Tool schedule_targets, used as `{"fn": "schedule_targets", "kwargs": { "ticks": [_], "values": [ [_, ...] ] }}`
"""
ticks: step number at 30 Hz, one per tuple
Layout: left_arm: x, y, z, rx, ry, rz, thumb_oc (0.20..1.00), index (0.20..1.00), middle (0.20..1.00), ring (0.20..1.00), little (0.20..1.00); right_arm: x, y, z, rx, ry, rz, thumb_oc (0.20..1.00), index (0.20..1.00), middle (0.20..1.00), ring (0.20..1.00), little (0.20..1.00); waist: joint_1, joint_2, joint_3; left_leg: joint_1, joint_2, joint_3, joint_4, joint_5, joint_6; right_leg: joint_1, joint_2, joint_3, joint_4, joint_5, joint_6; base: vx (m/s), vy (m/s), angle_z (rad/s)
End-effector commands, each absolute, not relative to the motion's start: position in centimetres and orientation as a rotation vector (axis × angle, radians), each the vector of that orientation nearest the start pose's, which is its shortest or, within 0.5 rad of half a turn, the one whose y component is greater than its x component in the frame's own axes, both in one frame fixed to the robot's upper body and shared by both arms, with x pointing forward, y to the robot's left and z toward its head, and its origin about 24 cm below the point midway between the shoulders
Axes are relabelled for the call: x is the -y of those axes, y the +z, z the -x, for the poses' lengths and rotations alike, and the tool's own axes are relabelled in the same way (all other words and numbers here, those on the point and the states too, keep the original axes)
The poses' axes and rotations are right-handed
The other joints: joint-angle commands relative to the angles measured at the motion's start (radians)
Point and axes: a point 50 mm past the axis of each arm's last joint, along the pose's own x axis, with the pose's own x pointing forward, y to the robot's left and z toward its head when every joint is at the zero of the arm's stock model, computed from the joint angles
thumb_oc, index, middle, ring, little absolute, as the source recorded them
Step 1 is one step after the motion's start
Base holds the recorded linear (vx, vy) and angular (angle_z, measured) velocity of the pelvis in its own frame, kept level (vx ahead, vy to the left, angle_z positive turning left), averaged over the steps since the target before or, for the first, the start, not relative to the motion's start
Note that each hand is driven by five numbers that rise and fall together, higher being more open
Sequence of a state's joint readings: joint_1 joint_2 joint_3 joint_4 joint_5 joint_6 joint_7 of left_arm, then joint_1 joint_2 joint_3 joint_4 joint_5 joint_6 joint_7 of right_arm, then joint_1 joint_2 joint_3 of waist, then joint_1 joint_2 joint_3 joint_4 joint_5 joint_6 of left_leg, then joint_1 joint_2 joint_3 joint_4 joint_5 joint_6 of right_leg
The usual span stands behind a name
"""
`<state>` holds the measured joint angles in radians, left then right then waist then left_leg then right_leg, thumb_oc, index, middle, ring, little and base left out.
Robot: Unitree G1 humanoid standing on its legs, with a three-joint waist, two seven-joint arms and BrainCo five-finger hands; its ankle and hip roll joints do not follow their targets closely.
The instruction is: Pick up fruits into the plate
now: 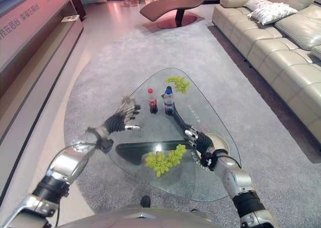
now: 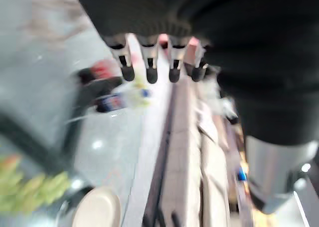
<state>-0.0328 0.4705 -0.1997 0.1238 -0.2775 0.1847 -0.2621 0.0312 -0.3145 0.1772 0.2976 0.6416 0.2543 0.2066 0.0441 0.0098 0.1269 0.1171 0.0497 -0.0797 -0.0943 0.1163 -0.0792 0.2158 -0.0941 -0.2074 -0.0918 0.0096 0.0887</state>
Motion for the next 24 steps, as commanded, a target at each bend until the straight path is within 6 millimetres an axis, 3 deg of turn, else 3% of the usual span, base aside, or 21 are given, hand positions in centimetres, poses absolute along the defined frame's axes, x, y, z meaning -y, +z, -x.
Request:
{"fn": "schedule_targets", "kwargs": {
  "ticks": [1, 2, 3, 4, 5, 6, 8, 10, 16, 19, 24],
  "values": [
    [-21.6, -1.8, -23.1, -0.504, -0.290, -0.059, 1.000, 1.000, 1.000, 1.000, 1.000, 18.1, -5.0, -21.4, -0.559, 0.198, -0.332, 1.000, 1.000, 1.000, 1.000, 1.000, 0.002, -0.019, -0.002, 0.070, -0.064, 0.103, 0.022, -0.144, 0.051, -0.037, -0.010, 0.014, 0.029, 0.019, 0.027, -0.07, 0.006, 0.00],
    [-22.6, -4.5, -20.9, -0.610, -0.240, -0.059, 1.000, 1.000, 1.000, 1.000, 1.000, 18.8, -6.8, -20.0, -0.626, 0.150, -0.352, 1.000, 1.000, 1.000, 1.000, 1.000, 0.003, -0.021, 0.004, 0.066, -0.063, 0.108, 0.023, -0.141, 0.050, -0.040, -0.012, 0.012, 0.031, 0.021, 0.027, -0.07, 0.006, 0.00],
    [-22.8, -5.0, -20.6, -0.633, -0.230, -0.054, 1.000, 1.000, 1.000, 1.000, 1.000, 18.9, -7.1, -19.8, -0.642, 0.141, -0.357, 1.000, 1.000, 1.000, 1.000, 1.000, 0.003, -0.021, 0.005, 0.066, -0.063, 0.108, 0.023, -0.141, 0.050, -0.041, -0.012, 0.012, 0.031, 0.021, 0.027, -0.07, 0.014, 0.00],
    [-23.5, -7.8, -18.3, -0.755, -0.172, -0.009, 1.000, 1.000, 1.000, 1.000, 1.000, 19.3, -8.9, -18.4, -0.720, 0.090, -0.383, 1.000, 1.000, 1.000, 1.000, 1.000, 0.005, -0.022, 0.009, 0.063, -0.064, 0.110, 0.023, -0.139, 0.050, -0.044, -0.012, 0.010, 0.034, 0.021, 0.025, -0.04, 0.012, -0.01],
    [-23.6, -8.1, -18.1, -0.767, -0.166, -0.003, 1.000, 1.000, 1.000, 1.000, 1.000, 19.4, -9.0, -18.3, -0.725, 0.088, -0.381, 1.000, 1.000, 1.000, 1.000, 1.000, 0.005, -0.022, 0.009, 0.063, -0.064, 0.110, 0.023, -0.139, 0.050, -0.044, -0.012, 0.010, 0.034, 0.021, 0.025, -0.05, 0.023, -0.03],
    [-24.0, -10.7, -15.6, -0.874, -0.101, 0.030, 1.000, 1.000, 1.000, 1.000, 1.000, 20.3, -11.2, -16.5, -0.802, 0.045, -0.382, 1.000, 1.000, 1.000, 1.000, 1.000, 0.009, -0.022, 0.010, 0.061, -0.064, 0.114, 0.022, -0.138, 0.052, -0.045, -0.014, 0.008, 0.034, 0.022, 0.025, 0.00, 0.000, 0.00],
    [-24.2, -12.2, -14.2, -0.958, -0.066, 0.051, 1.000, 1.000, 1.000, 1.000, 1.000, 20.7, -12.5, -15.3, -0.865, 0.018, -0.368, 1.000, 1.000, 1.000, 1.000, 1.000, 0.012, -0.022, 0.010, 0.060, -0.064, 0.114, 0.022, -0.138, 0.054, -0.045, -0.014, 0.008, 0.034, 0.021, 0.023, -0.02, 0.011, -0.01],
    [-23.6, -15.1, -10.4, -1.157, 0.010, 0.081, 1.000, 1.000, 1.000, 1.000, 1.000, 21.0, -15.2, -11.5, -1.051, -0.059, -0.364, 1.000, 1.000, 1.000, 1.000, 1.000, 0.017, -0.020, 0.002, 0.061, -0.067, 0.113, 0.018, -0.142, 0.061, -0.042, -0.013, 0.010, 0.031, 0.017, 0.017, -0.02, 0.037, 0.05],
    [-22.2, -17.2, -4.9, -1.412, 0.134, 0.123, 1.000, 1.000, 1.000, 1.000, 1.000, 20.8, -17.3, -5.3, -1.365, -0.111, -0.283, 1.000, 1.000, 1.000, 1.000, 1.000, 0.007, -0.012, -0.018, 0.072, -0.074, 0.115, 0.016, -0.153, 0.072, -0.032, -0.007, 0.031, 0.026, 0.009, 0.008, 0.01, 0.034, -0.02],
    [-21.6, -17.4, -4.1, -1.462, 0.139, 0.115, 1.000, 1.000, 1.000, 1.000, 1.000, 20.6, -17.4, -4.3, -1.412, -0.113, -0.283, 1.000, 1.000, 1.000, 1.000, 1.000, 0.001, -0.009, -0.022, 0.077, -0.078, 0.111, 0.015, -0.157, 0.074, -0.032, -0.003, 0.045, 0.031, 0.006, 0.004, 0.01, 0.018, -0.04],
    [-21.3, -17.5, -4.2, -1.466, 0.135, 0.117, 1.000, 1.000, 1.000, 1.000, 1.000, 20.8, -17.3, -4.9, -1.384, -0.106, -0.293, 1.000, 1.000, 1.000, 1.000, 1.000, -0.006, -0.007, -0.024, 0.081, -0.081, 0.109, 0.015, -0.161, 0.077, -0.035, 0.001, 0.055, 0.036, 0.004, 0.004, 0.00, 0.004, -0.01]
  ]
}}
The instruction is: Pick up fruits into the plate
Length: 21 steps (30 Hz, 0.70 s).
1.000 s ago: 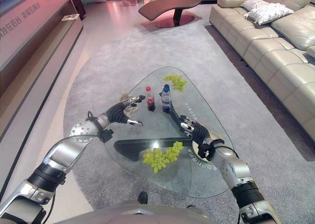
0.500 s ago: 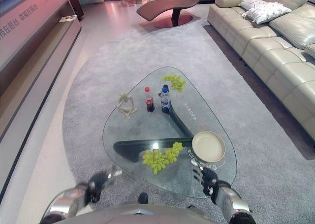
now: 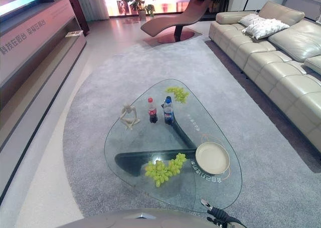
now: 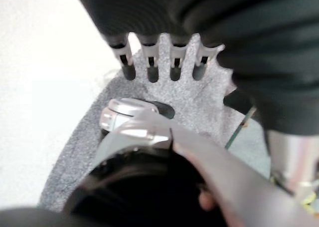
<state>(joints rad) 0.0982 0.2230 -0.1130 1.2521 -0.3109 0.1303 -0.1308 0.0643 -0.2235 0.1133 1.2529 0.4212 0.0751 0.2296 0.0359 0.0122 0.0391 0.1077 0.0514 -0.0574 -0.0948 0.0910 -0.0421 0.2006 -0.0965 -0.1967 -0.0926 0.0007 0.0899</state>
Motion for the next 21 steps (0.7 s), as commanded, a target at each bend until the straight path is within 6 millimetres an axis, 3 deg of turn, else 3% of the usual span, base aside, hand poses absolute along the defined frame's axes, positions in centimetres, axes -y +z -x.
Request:
{"fn": "schedule_targets", "kwargs": {
  "ticks": [1, 4, 9, 16, 17, 18, 21],
  "values": [
    [-21.3, -17.4, -4.3, -1.463, 0.132, 0.110, 1.000, 1.000, 1.000, 1.000, 1.000, 20.9, -17.3, -5.1, -1.375, -0.104, -0.292, 1.000, 1.000, 1.000, 1.000, 1.000, 0.002, -0.009, 0.064, 0.090, -0.083, 0.087, 0.016, -0.137, 0.040, -0.022, 0.004, 0.047, 0.038, 0.012, 0.002, 0.00, 0.000, 0.00],
    [-21.4, -17.3, -5.4, -1.434, 0.126, 0.057, 1.000, 1.000, 1.000, 1.000, 1.000, 21.0, -17.1, -6.1, -1.332, -0.102, -0.300, 1.000, 1.000, 1.000, 1.000, 1.000, -0.005, -0.009, 0.074, 0.082, -0.080, 0.092, 0.020, -0.137, 0.039, -0.038, 0.008, 0.057, 0.046, 0.013, 0.003, 0.00, -0.005, -0.02],
    [-21.7, -16.4, -9.7, -1.267, 0.085, -0.157, 1.000, 1.000, 1.000, 1.000, 1.000, 21.1, -16.6, -8.5, -1.250, -0.068, -0.295, 1.000, 1.000, 1.000, 1.000, 1.000, -0.019, -0.006, 0.120, 0.053, -0.074, 0.102, 0.037, -0.134, 0.039, -0.081, 0.014, 0.082, 0.065, 0.018, 0.001, -0.01, -0.007, -0.13],
    [-20.7, -13.0, -18.8, -0.935, 0.048, -0.411, 1.000, 1.000, 1.000, 1.000, 1.000, 21.5, -15.2, -13.2, -1.130, -0.012, -0.234, 1.000, 1.000, 1.000, 1.000, 1.000, -0.040, 0.016, 0.214, -0.042, -0.070, 0.100, 0.065, -0.117, 0.039, -0.194, 0.014, 0.104, 0.093, 0.036, -0.007, -0.10, 0.027, -0.07],
    [-20.5, -11.8, -20.8, -0.855, 0.045, -0.453, 1.000, 1.000, 1.000, 1.000, 1.000, 21.8, -14.8, -14.1, -1.104, -0.001, -0.215, 1.000, 1.000, 1.000, 1.000, 1.000, -0.047, 0.024, 0.238, -0.062, -0.071, 0.096, 0.068, -0.111, 0.039, -0.217, 0.018, 0.111, 0.097, 0.040, -0.011, -0.08, 0.042, 0.00],
    [-20.5, -11.5, -21.2, -0.835, 0.044, -0.466, 1.000, 1.000, 1.000, 1.000, 1.000, 21.9, -14.7, -14.3, -1.099, 0.001, -0.212, 1.000, 1.000, 1.000, 1.000, 1.000, -0.048, 0.025, 0.243, -0.066, -0.071, 0.095, 0.069, -0.110, 0.039, -0.221, 0.019, 0.113, 0.099, 0.041, -0.012, -0.08, 0.045, -0.03],
    [-20.1, -8.5, -25.0, -0.674, 0.054, -0.553, 1.000, 1.000, 1.000, 1.000, 1.000, 22.2, -13.9, -16.0, -1.048, 0.027, -0.188, 1.000, 1.000, 1.000, 1.000, 1.000, -0.062, 0.032, 0.288, -0.107, -0.074, 0.087, 0.085, -0.100, 0.036, -0.261, 0.026, 0.126, 0.109, 0.046, -0.017, -0.06, 0.022, -0.07]
  ]
}}
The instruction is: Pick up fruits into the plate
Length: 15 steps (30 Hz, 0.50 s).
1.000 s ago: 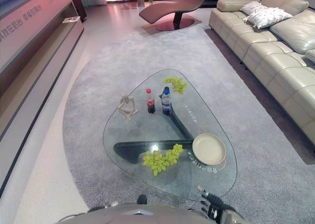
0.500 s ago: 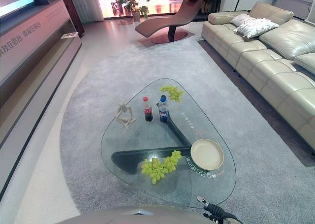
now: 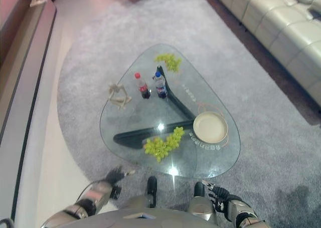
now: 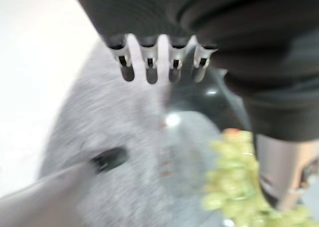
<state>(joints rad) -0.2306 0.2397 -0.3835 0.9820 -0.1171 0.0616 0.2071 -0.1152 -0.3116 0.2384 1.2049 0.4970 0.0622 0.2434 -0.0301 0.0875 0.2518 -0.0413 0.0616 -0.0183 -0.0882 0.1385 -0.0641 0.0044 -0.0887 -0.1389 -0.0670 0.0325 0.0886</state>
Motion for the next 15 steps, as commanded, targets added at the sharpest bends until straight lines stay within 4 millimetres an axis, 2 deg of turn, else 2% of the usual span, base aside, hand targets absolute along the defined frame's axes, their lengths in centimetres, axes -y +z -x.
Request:
{"fn": "schedule_targets", "kwargs": {
  "ticks": [1, 2, 8, 12, 15],
  "values": [
    [-20.0, -8.3, -25.3, -0.662, 0.052, -0.565, 1.000, 1.000, 1.000, 1.000, 1.000, 22.2, -13.8, -16.1, -1.045, 0.029, -0.186, 1.000, 1.000, 1.000, 1.000, 1.000, 0.003, -0.043, 0.078, 0.039, -0.085, 0.047, 0.080, -0.147, 0.058, -0.068, 0.019, 0.069, 0.084, 0.014, -0.016, -0.05, 0.007, -0.10],
    [-19.8, -6.7, -27.0, -0.578, 0.059, -0.611, 1.000, 1.000, 1.000, 1.000, 1.000, 22.2, -13.4, -17.0, -1.022, 0.047, -0.174, 1.000, 1.000, 1.000, 1.000, 1.000, -0.003, -0.044, 0.099, 0.018, -0.085, 0.042, 0.084, -0.139, 0.055, -0.087, 0.023, 0.075, 0.087, 0.018, -0.018, -0.05, 0.005, -0.11],
    [-19.6, -3.1, -30.3, -0.441, 0.041, -0.641, 1.000, 1.000, 1.000, 1.000, 1.000, 22.1, -12.9, -17.8, -1.000, 0.075, -0.156, 1.000, 1.000, 1.000, 1.000, 1.000, -0.013, -0.050, 0.131, -0.009, -0.083, 0.030, 0.070, -0.122, 0.048, -0.116, 0.032, 0.082, 0.086, 0.021, -0.017, -0.05, -0.021, -0.08],
    [-19.4, -2.0, -31.3, -0.398, 0.014, -0.669, 1.000, 1.000, 1.000, 1.000, 1.000, 22.2, -12.8, -18.1, -0.993, 0.078, -0.159, 1.000, 1.000, 1.000, 1.000, 1.000, -0.015, -0.054, 0.135, -0.021, -0.082, 0.024, 0.067, -0.118, 0.042, -0.129, 0.033, 0.076, 0.090, 0.018, -0.020, -0.03, -0.024, 0.00],
    [-19.1, -2.1, -31.3, -0.397, -0.004, -0.694, 1.000, 1.000, 1.000, 1.000, 1.000, 22.2, -12.8, -18.1, -0.991, 0.083, -0.158, 1.000, 1.000, 1.000, 1.000, 1.000, -0.014, -0.055, 0.134, -0.022, -0.082, 0.022, 0.071, -0.120, 0.041, -0.129, 0.033, 0.074, 0.094, 0.014, -0.022, 0.00, 0.000, 0.00]
  ]
}}
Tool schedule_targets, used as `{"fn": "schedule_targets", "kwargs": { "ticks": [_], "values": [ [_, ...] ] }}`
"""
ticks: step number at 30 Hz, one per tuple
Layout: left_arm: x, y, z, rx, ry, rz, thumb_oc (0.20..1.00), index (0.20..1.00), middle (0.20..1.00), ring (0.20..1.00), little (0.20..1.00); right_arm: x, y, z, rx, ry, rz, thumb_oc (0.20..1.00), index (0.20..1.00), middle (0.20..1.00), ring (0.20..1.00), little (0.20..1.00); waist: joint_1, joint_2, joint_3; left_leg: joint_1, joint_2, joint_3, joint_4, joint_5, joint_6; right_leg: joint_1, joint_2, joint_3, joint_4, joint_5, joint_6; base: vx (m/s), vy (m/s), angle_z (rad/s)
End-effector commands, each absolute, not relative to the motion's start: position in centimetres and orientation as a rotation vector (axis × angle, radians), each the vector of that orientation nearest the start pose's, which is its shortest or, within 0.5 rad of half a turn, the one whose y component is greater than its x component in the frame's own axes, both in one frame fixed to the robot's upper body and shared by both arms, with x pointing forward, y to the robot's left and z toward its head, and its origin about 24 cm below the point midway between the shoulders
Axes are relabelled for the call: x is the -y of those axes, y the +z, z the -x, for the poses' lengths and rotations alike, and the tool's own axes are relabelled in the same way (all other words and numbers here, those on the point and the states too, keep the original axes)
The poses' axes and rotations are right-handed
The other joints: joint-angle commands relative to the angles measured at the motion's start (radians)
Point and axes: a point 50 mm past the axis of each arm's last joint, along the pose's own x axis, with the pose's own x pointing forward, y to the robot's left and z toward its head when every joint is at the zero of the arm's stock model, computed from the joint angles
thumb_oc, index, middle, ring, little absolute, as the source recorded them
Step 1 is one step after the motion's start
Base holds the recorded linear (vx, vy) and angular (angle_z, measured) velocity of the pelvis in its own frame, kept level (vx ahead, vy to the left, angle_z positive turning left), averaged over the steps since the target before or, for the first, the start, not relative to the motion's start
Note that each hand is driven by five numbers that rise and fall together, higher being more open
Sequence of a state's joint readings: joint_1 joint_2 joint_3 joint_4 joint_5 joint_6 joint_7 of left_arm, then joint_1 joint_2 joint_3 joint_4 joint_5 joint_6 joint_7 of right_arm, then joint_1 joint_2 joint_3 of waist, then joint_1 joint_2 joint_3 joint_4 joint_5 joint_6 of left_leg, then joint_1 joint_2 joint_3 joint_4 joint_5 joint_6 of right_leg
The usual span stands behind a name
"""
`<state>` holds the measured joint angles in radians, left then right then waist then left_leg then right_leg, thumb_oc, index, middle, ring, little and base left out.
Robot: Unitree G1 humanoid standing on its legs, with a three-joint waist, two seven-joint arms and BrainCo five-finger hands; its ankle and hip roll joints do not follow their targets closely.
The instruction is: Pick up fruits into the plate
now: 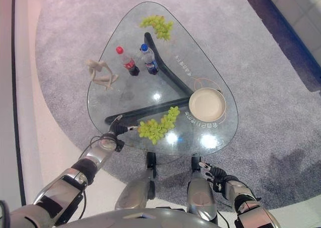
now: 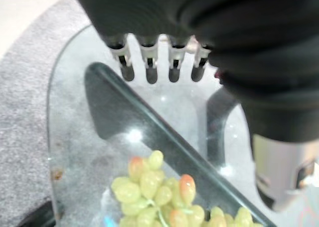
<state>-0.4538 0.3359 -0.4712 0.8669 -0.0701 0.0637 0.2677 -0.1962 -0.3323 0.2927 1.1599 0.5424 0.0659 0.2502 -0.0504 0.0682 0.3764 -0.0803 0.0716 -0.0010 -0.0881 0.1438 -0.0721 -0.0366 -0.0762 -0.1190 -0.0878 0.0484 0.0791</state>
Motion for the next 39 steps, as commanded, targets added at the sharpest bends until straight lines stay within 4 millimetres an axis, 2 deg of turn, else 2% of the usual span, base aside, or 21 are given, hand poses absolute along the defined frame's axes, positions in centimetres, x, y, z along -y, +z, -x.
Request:
{"fn": "schedule_targets", "kwargs": {
  "ticks": [1, 8, 11, 13, 14, 16, 17, 19, 20, 21, 28, 31, 34, 39],
  "values": [
    [-19.1, -2.1, -31.3, -0.399, -0.009, -0.706, 1.000, 1.000, 1.000, 1.000, 1.000, 22.2, -12.7, -18.2, -0.990, 0.086, -0.158, 1.000, 1.000, 1.000, 1.000, 1.000, 0.007, -0.035, 0.009, 0.016, -0.092, 0.003, 0.073, -0.126, 0.049, -0.088, 0.021, 0.053, 0.117, -0.004, -0.013, 0.00, 0.000, 0.00],
    [-18.7, -2.9, -30.8, -0.436, -0.044, -0.659, 1.000, 1.000, 1.000, 1.000, 1.000, 22.5, -12.8, -18.0, -1.000, 0.083, -0.157, 1.000, 1.000, 1.000, 1.000, 1.000, 0.010, -0.030, -0.002, 0.025, -0.093, 0.000, 0.073, -0.128, 0.044, -0.076, 0.017, 0.041, 0.120, -0.013, -0.015, 0.00, 0.001, 0.01],
    [-18.0, -4.2, -29.8, -0.510, -0.101, -0.440, 1.000, 1.000, 1.000, 1.000, 1.000, 22.6, -13.3, -17.1, -1.033, 0.067, -0.176, 1.000, 1.000, 1.000, 1.000, 1.000, 0.017, -0.025, -0.024, 0.049, -0.094, -0.004, 0.064, -0.134, 0.042, -0.051, 0.012, 0.025, 0.115, -0.019, -0.014, 0.01, -0.019, 0.05],
    [-17.6, -5.7, -28.3, -0.575, -0.134, -0.285, 1.000, 1.000, 1.000, 1.000, 1.000, 22.5, -13.6, -16.4, -1.058, 0.052, -0.189, 1.000, 1.000, 1.000, 1.000, 1.000, 0.023, -0.025, -0.041, 0.063, -0.095, -0.006, 0.063, -0.138, 0.041, -0.034, 0.008, 0.017, 0.112, -0.023, -0.013, 0.02, -0.037, 0.09],
    [-17.6, -5.9, -28.1, -0.586, -0.132, -0.267, 1.000, 1.000, 1.000, 1.000, 1.000, 22.5, -13.7, -16.3, -1.062, 0.051, -0.191, 1.000, 1.000, 1.000, 1.000, 1.000, 0.024, -0.025, -0.044, 0.066, -0.095, -0.005, 0.063, -0.139, 0.040, -0.031, 0.008, 0.016, 0.111, -0.023, -0.013, 0.03, -0.057, 0.06],
    [-18.3, -9.3, -24.4, -0.747, -0.126, -0.152, 1.000, 1.000, 1.000, 1.000, 1.000, 22.3, -14.4, -14.9, -1.113, 0.032, -0.208, 1.000, 1.000, 1.000, 1.000, 1.000, 0.033, -0.031, -0.084, 0.093, -0.094, 0.002, 0.062, -0.146, 0.038, 0.003, 0.004, 0.014, 0.101, -0.026, -0.014, 0.07, -0.065, 0.04],
    [-18.5, -9.7, -23.9, -0.767, -0.125, -0.149, 1.000, 1.000, 1.000, 1.000, 1.000, 22.2, -14.5, -14.7, -1.119, 0.031, -0.209, 1.000, 1.000, 1.000, 1.000, 1.000, 0.034, -0.032, -0.089, 0.097, -0.093, 0.003, 0.061, -0.147, 0.039, 0.008, 0.004, 0.014, 0.099, -0.026, -0.014, 0.07, -0.041, 0.04],
    [-19.4, -11.9, -20.6, -0.886, -0.091, -0.100, 1.000, 1.000, 1.000, 1.000, 1.000, 22.0, -14.9, -13.6, -1.153, 0.026, -0.217, 1.000, 1.000, 1.000, 1.000, 1.000, 0.040, -0.040, -0.118, 0.117, -0.094, 0.009, 0.060, -0.152, 0.041, 0.033, 0.004, 0.020, 0.088, -0.026, -0.013, 0.07, -0.030, 0.04],
    [-19.5, -12.2, -20.2, -0.898, -0.086, -0.094, 1.000, 1.000, 1.000, 1.000, 1.000, 22.0, -14.9, -13.5, -1.157, 0.026, -0.219, 1.000, 1.000, 1.000, 1.000, 1.000, 0.041, -0.040, -0.121, 0.119, -0.094, 0.010, 0.059, -0.153, 0.041, 0.037, 0.004, 0.021, 0.086, -0.026, -0.013, 0.13, -0.035, -0.01],
    [-20.5, -14.2, -16.2, -1.044, -0.018, -0.013, 1.000, 1.000, 1.000, 1.000, 1.000, 21.7, -15.5, -12.2, -1.196, 0.022, -0.223, 1.000, 1.000, 1.000, 1.000, 1.000, 0.048, -0.048, -0.152, 0.141, -0.096, 0.017, 0.060, -0.161, 0.045, 0.064, 0.003, 0.027, 0.077, -0.028, -0.012, 0.11, -0.023, -0.02],
    [-21.9, -17.0, -7.0, -1.381, 0.138, 0.082, 1.000, 1.000, 1.000, 1.000, 1.000, 20.6, -16.5, -9.2, -1.279, 0.009, -0.247, 1.000, 1.000, 1.000, 1.000, 1.000, 0.068, -0.066, -0.212, 0.199, -0.104, 0.018, 0.045, -0.176, 0.057, 0.127, 0.004, 0.033, 0.065, -0.037, -0.007, 0.08, -0.011, 0.00],
    [-22.2, -17.3, -4.7, -1.455, 0.167, 0.104, 1.000, 1.000, 1.000, 1.000, 1.000, 20.1, -16.7, -8.6, -1.294, 0.010, -0.257, 1.000, 1.000, 1.000, 1.000, 1.000, 0.076, -0.070, -0.225, 0.222, -0.107, 0.015, 0.034, -0.181, 0.060, 0.150, 0.005, 0.028, 0.059, -0.038, -0.006, 0.04, 0.005, 0.06],
    [-22.1, -17.3, -4.4, -1.448, 0.164, 0.108, 1.000, 1.000, 1.000, 1.000, 1.000, 19.8, -16.9, -8.3, -1.307, 0.013, -0.258, 1.000, 1.000, 1.000, 1.000, 1.000, 0.080, -0.072, -0.237, 0.236, -0.107, 0.017, 0.027, -0.184, 0.062, 0.164, 0.002, 0.019, 0.055, -0.038, -0.003, 0.02, 0.012, 0.02],
    [-22.0, -17.1, -6.2, -1.372, 0.127, 0.065, 1.000, 1.000, 1.000, 1.000, 1.000, 19.8, -17.0, -7.8, -1.329, 0.010, -0.258, 1.000, 1.000, 1.000, 1.000, 1.000, 0.085, -0.073, -0.248, 0.247, -0.106, 0.018, 0.021, -0.187, 0.064, 0.175, -0.001, 0.000, 0.052, -0.037, 0.001, 0.00, 0.000, 0.00]
  ]
}}
